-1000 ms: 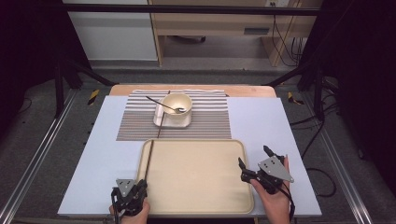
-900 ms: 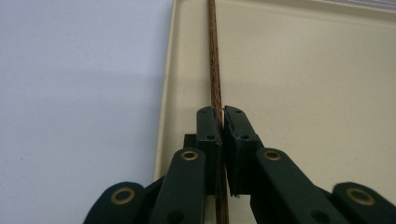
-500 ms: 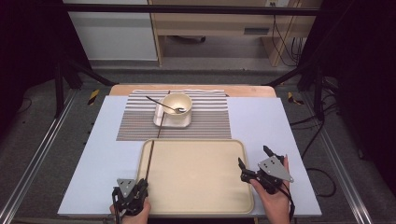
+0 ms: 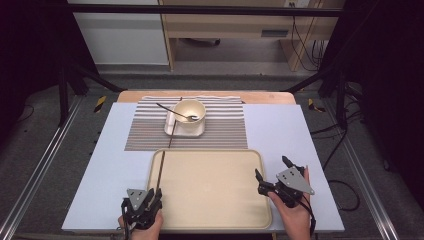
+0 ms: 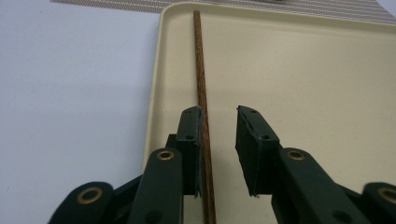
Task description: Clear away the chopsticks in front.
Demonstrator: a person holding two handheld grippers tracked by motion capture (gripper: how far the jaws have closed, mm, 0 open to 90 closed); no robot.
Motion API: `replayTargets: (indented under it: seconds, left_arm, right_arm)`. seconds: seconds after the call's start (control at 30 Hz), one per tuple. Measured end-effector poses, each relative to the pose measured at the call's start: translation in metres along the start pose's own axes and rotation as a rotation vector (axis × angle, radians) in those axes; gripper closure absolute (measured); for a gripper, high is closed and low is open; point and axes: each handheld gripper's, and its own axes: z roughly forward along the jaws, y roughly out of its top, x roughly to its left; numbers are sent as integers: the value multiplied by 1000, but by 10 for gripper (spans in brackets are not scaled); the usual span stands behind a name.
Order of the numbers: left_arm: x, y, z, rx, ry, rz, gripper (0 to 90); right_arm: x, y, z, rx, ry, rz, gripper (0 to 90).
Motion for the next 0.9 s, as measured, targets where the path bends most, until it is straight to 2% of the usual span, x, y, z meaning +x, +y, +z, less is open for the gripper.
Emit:
replayTargets:
  seconds: [0.13,0.2,0.23,0.27,0.3,0.33,0.37,0.43,0.47,0.5,0.53,0.57,0.6,0.63,0.67,0.7,0.77,0.8,0.87,0.9]
  left_arm:
    - [-3,12,0,-17,-9,51,637]
    - [-3,14,0,-21,-12,62,624]
    - [-4,20,2,-24,-26,87,590]
    - [-4,20,2,-24,-26,87,575]
    - [-6,24,4,-28,-33,113,559]
    - [-6,24,4,-28,-33,113,541]
    - [-7,26,5,-26,-33,137,541]
    - [-9,32,8,-30,-38,179,441]
    - [-10,35,9,-32,-25,207,400]
    - [-11,39,10,-34,-22,226,400]
    - [-12,45,11,-42,-42,237,350]
    - [-12,45,11,-42,-42,237,315]
    - [-13,48,12,-45,-49,256,315]
    - [-14,52,12,-49,-59,277,247]
    - [-15,56,12,-55,-76,291,247]
    - [-16,60,13,-65,-100,298,193]
    - [-17,68,15,-74,-133,298,164]
    - [-19,75,16,-74,-167,287,97]
    - [-20,78,17,-75,-179,289,78]
    - [-22,84,17,-87,-195,304,62]
  right_arm:
    - [-1,0,0,0,-4,1,55]
    - [-1,0,0,0,-4,3,55]
    - [-1,0,0,1,-4,1,55]
    - [-1,0,0,1,-4,1,55]
    - [-1,0,0,2,-3,-4,55]
    - [-1,0,0,3,-3,-4,55]
    - [-1,0,0,3,-3,-4,55]
    - [-1,0,0,2,-4,-6,55]
    - [-1,-1,0,3,-5,-7,55]
    - [-1,-1,0,3,-5,-7,55]
    - [-1,-1,0,5,-7,-7,55]
    - [-1,-1,0,5,-7,-7,55]
    - [-1,-1,0,6,-8,-5,55]
    - [-1,-1,1,7,-7,-10,54]
    - [-1,-1,1,7,-7,-10,54]
    - [-1,-1,1,10,-6,-11,54]
    - [-1,-1,1,10,-7,-12,54]
    - [-2,-1,1,10,-8,-11,54]
    - [-2,-1,1,10,-9,-9,54]
    - [-3,-1,1,9,-11,-9,54]
